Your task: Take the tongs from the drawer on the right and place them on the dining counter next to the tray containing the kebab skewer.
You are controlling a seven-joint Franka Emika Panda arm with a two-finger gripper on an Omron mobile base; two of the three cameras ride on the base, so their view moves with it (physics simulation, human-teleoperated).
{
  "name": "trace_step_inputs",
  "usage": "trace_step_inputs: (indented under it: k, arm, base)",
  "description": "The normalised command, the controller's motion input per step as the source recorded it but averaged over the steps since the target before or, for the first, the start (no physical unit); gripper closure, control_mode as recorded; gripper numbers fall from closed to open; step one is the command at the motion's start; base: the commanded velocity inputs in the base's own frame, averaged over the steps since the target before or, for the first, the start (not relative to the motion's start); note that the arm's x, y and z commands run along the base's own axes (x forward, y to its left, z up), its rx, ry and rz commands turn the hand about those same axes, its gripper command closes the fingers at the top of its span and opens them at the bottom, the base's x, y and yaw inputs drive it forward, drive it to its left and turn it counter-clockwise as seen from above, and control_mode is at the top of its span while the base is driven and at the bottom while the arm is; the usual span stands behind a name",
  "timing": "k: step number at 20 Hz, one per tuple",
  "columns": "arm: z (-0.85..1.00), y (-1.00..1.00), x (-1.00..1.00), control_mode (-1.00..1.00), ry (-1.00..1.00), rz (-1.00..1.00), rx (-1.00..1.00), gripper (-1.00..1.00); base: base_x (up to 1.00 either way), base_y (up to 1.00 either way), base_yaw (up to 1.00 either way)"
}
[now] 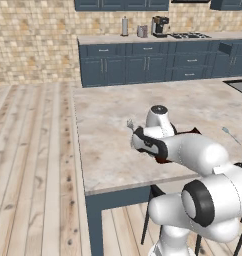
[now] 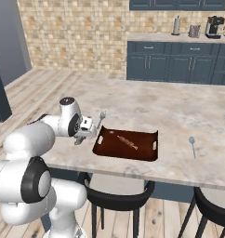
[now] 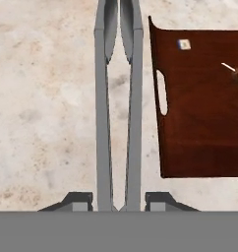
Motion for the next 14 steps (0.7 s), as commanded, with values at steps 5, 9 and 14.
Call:
trace_step_inputs:
  k: [5,9,14]
  arm:
    - [-0.24,0.00,0.05,-1.00,0.00,0.00,0.00,1.00]
    - [-0.18,0.00,0.12,-1.00,0.00,0.00,0.00,1.00]
    - [-0.12,0.00,0.12,-1.00,0.01,0.00,0.00,1.00]
  base:
    - [0.00,0.00,0.00]
    - [0.00,0.00,0.00]
    - [0.00,0.00,0.00]
